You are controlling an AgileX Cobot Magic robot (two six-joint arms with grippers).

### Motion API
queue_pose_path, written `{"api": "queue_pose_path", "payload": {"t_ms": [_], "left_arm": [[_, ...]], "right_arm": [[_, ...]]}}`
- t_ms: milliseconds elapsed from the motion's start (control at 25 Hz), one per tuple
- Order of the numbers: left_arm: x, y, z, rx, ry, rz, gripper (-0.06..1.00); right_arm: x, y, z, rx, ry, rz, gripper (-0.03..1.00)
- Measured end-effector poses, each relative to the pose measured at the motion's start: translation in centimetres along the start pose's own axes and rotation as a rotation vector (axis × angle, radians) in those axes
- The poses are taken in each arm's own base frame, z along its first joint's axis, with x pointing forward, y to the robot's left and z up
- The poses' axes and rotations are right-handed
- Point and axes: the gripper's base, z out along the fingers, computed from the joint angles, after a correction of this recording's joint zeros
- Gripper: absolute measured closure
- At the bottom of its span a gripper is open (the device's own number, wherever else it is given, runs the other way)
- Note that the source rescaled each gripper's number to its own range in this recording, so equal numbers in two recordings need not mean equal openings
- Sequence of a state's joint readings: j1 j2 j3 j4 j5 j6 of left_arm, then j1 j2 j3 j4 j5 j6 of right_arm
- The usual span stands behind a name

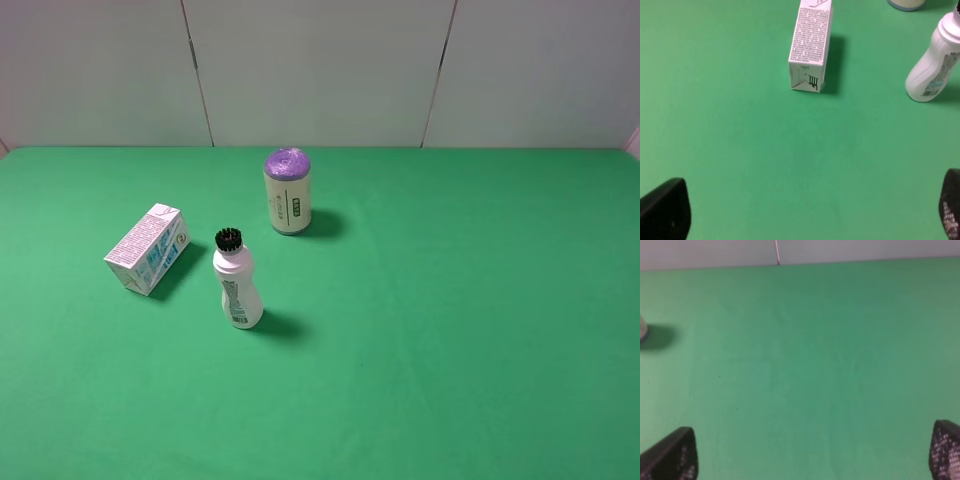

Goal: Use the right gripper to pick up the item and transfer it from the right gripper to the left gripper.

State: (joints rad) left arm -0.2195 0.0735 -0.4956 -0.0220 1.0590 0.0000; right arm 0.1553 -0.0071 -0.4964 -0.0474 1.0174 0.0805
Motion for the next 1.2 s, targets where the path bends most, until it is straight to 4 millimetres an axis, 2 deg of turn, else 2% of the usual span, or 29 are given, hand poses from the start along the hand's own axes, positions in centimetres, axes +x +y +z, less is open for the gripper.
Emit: {"api": "queue_pose_path", "payload": {"t_ms": [440,640,1200], "left_arm": [[-0.02,0.01,0.02,-0.119,-0.002,-0.086,-0.04],[0.63,-0.18,-0.74,-0.14,-0.075,-0.09,-0.04],[0.73,-0.02,-0.84,-0.169,-0.078,-0.084,-0.03]], "right_arm": [[0.0,0.0,0.0,0.0,0.0,0.0,-0.03],[0.0,0.0,0.0,0.0,0.0,0.0,-0.03],[0.0,0.0,0.0,0.0,0.0,0.0,-0.03]]}}
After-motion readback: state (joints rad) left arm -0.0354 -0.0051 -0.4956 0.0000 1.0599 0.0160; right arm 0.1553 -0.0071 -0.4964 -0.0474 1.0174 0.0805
